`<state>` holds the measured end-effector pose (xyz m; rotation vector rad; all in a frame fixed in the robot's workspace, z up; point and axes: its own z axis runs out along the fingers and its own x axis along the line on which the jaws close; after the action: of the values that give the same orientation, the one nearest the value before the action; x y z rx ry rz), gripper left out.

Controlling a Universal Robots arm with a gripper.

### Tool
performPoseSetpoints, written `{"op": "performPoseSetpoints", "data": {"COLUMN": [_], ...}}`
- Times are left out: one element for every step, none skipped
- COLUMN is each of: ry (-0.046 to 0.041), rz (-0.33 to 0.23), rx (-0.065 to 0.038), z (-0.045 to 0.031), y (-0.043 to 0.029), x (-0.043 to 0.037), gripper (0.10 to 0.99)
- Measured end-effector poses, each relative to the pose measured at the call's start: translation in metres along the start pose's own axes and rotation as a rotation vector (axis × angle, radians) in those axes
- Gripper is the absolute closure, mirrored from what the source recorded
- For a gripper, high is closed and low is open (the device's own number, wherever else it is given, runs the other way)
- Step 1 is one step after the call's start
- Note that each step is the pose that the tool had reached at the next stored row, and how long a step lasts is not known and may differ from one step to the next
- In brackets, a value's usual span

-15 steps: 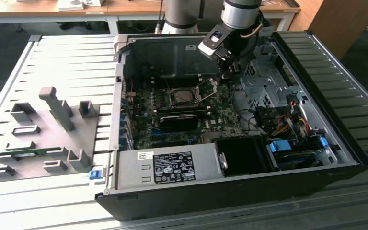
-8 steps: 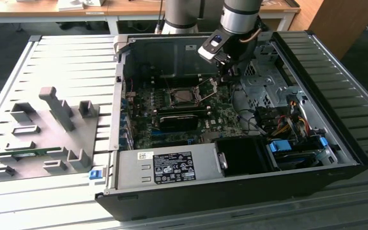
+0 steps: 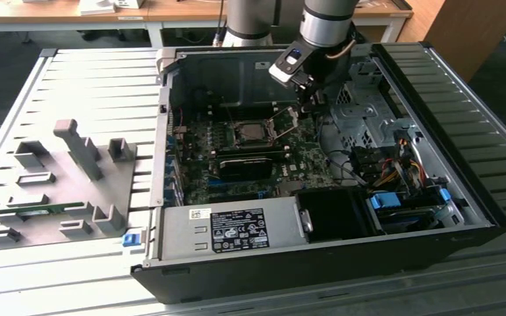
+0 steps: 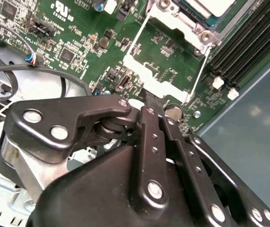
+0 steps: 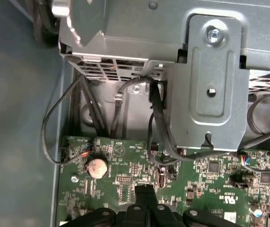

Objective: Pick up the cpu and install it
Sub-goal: 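Close the cpu cover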

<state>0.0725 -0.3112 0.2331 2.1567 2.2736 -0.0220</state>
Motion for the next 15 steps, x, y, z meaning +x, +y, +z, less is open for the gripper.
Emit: {"op": "performPoseSetpoints", "data": {"ry": [-0.0002, -0.0002, -0.0002, -0.0001, 0.0001, 0.0001, 0.0000, 0.0000, 0.0000, 0.0000, 0.0000, -0.0001, 0.0000, 0.0001, 0.0001], "rz": [0.000, 0.000, 0.000, 0.000, 0.000, 0.000, 0.000, 0.000, 0.000, 0.000, 0.000, 0.000, 0.000, 0.000, 0.000], "rx": [0.000, 0.001, 0.001, 0.002, 0.002, 0.002, 0.002, 0.002, 0.002, 0.002, 0.002, 0.002, 0.002, 0.002, 0.002], "z": [-0.0008, -0.0017, -0.0025, -0.0032, -0.0038, -0.0040, -0.0041, -0.0041, -0.0041, -0.0041, -0.0041, -0.0041, -0.0040, -0.0040, -0.0040], "y": [-0.0009, -0.0017, -0.0026, -0.0036, -0.0046, -0.0056, -0.0070, -0.0084, -0.0104, -0.0124, -0.0145, -0.0165, -0.0186, -0.0210, -0.0232], "x": [0.0006, 0.0012, 0.0018, 0.0026, 0.0033, 0.0039, 0.0042, 0.0043, 0.0044, 0.0045, 0.0047, 0.0048, 0.0049, 0.0050, 0.0051], "gripper": [0.980, 0.980, 0.980, 0.980, 0.980, 0.980, 0.980, 0.980, 0.980, 0.980, 0.980, 0.980, 0.980, 0.980, 0.980]}}
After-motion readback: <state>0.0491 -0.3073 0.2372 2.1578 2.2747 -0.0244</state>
